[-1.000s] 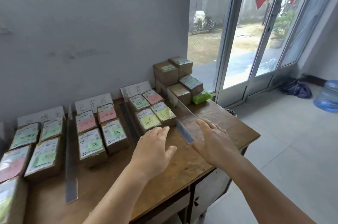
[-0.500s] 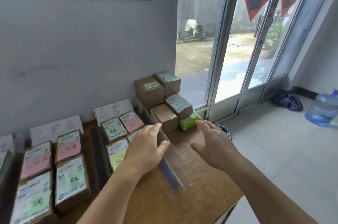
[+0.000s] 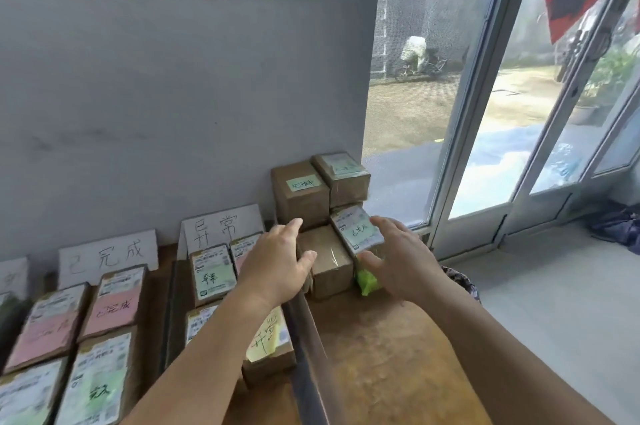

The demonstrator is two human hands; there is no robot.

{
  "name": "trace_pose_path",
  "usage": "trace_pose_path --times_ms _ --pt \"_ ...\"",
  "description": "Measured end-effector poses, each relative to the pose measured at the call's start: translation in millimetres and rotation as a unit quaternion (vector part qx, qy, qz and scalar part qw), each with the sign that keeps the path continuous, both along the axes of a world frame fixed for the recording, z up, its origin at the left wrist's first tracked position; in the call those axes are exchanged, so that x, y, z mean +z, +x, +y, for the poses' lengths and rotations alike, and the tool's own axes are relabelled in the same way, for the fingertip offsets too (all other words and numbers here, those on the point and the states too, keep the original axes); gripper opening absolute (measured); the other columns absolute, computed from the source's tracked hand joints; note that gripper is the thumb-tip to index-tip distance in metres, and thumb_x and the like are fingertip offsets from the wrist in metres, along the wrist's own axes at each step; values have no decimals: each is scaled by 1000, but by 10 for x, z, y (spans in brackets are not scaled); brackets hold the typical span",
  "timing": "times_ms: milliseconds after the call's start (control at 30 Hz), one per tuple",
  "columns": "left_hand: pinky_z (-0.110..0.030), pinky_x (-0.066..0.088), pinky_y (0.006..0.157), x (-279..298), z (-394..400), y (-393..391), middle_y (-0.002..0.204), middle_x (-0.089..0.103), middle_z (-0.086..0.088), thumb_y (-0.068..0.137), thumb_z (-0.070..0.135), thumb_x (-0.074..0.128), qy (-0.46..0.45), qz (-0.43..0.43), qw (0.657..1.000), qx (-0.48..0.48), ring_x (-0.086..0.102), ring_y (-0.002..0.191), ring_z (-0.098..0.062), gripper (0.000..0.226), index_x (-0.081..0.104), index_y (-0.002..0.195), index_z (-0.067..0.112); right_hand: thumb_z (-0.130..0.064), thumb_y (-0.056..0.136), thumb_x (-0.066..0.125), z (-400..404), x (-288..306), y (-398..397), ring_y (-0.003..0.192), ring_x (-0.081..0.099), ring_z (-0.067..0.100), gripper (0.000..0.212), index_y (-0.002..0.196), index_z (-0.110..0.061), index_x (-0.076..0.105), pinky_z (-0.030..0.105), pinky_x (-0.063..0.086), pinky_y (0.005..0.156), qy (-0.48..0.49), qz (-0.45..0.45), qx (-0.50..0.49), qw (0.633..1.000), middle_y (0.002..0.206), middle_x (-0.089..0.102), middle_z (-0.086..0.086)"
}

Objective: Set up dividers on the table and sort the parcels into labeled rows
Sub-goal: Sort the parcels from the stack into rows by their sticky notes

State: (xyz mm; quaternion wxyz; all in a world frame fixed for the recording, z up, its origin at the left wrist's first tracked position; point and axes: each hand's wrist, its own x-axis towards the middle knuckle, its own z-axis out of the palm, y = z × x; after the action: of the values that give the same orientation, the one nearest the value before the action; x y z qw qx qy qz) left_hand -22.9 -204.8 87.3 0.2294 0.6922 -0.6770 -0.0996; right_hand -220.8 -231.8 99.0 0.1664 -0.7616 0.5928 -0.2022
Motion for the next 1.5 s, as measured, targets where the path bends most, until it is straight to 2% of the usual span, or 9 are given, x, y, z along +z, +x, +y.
trace_pose_path --times_ms 200,333,500,633,767,1000,1133,1300,1500 --pt "-35 34 105 -75 -598 -114 149 39 -5 95 40 50 14 40 996 79 37 135 -22 64 24 151 22 -39 90 56 -810 -43 -137 134 35 20 67 147 -19 28 34 29 107 6 2 68 998 149 35 0" --pt "-36 35 105 -124 -972 -116 148 40 -6 95 39 52 5 83 987 139 39 134 -23 64 24 150 20 -40 90 56 -1317 -71 -216 128 42 22 62 144 -18 33 35 37 101 25 -12 84 996 145 39 2" --pt "-37 32 108 -213 -1369 -51 154 32 -5 96 40 50 29 109 976 187 36 137 -24 67 19 151 20 -39 90 56 -1875 -140 -199 123 46 24 59 140 -15 35 35 37 94 42 -47 67 996 137 48 6" --pt "-36 29 110 -307 -1615 -3 155 28 -8 96 40 49 42 100 971 212 32 139 -25 70 15 152 16 -38 90 57 -2251 -254 -104 130 39 28 67 144 -9 29 34 33 102 64 -67 52 994 143 42 12" --pt "-39 28 111 -411 -1830 67 155 29 -10 97 44 44 71 149 953 255 32 139 -28 67 20 150 11 -42 91 56 -2532 -378 -16 130 39 32 69 141 -3 29 37 33 102 87 -109 22 990 142 42 16" --pt "-33 38 97 -549 -2047 114 137 53 -8 99 41 37 75 190 940 274 50 123 -29 46 42 136 15 -51 96 37 -2854 -592 112 110 55 35 58 129 -3 43 37 39 82 139 -161 -19 977 122 58 19" --pt "-30 37 96 -576 -2092 90 139 52 -9 100 39 39 55 201 935 287 48 126 -29 47 41 138 13 -53 95 35 -2917 -666 161 99 56 33 58 123 -4 47 35 37 74 121 -162 -36 979 112 61 16" --pt "-24 34 83 -613 -2083 75 132 57 -4 99 41 41 19 224 930 292 54 116 -23 42 46 134 18 -50 95 38 -2889 -667 156 85 54 29 47 114 -9 51 34 34 70 85 -169 -42 981 103 64 13" --pt "-26 38 87 -571 -1956 5 132 56 3 96 44 48 -35 301 910 282 52 115 -15 46 44 136 22 -50 94 42 -2811 -626 89 96 59 34 43 112 -13 53 34 34 71 62 -179 -48 981 100 65 12"
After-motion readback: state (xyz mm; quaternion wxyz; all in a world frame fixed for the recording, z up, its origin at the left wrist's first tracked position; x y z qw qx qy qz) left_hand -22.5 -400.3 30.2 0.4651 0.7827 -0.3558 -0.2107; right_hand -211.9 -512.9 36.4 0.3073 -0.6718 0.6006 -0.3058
